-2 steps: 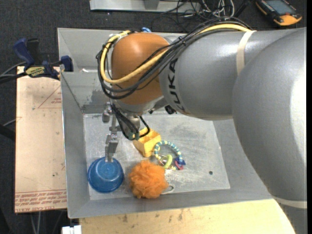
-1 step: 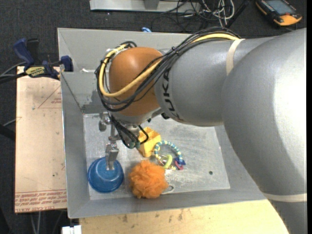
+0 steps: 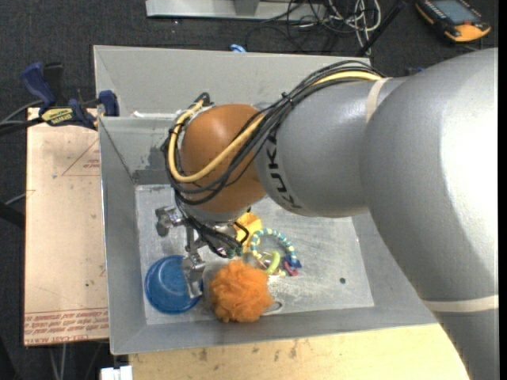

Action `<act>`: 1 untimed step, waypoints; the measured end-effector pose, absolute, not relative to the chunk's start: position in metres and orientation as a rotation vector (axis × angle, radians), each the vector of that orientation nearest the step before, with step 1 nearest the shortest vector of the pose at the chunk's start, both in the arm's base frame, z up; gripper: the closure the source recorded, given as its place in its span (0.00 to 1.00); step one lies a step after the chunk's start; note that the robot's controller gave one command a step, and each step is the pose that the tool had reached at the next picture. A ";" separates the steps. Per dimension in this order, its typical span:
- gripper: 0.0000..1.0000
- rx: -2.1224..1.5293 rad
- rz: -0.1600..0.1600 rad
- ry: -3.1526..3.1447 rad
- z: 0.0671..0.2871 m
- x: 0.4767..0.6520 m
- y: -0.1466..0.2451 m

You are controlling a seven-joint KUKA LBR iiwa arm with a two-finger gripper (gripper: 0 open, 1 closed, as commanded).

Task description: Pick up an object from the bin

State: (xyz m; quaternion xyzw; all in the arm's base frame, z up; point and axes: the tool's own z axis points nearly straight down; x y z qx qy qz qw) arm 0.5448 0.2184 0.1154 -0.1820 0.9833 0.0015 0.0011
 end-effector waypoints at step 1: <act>0.00 -0.795 0.017 3.026 0.109 0.551 0.229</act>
Offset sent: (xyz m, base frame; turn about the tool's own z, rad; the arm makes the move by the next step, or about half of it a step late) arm -0.0086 0.0252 -0.0454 -0.3887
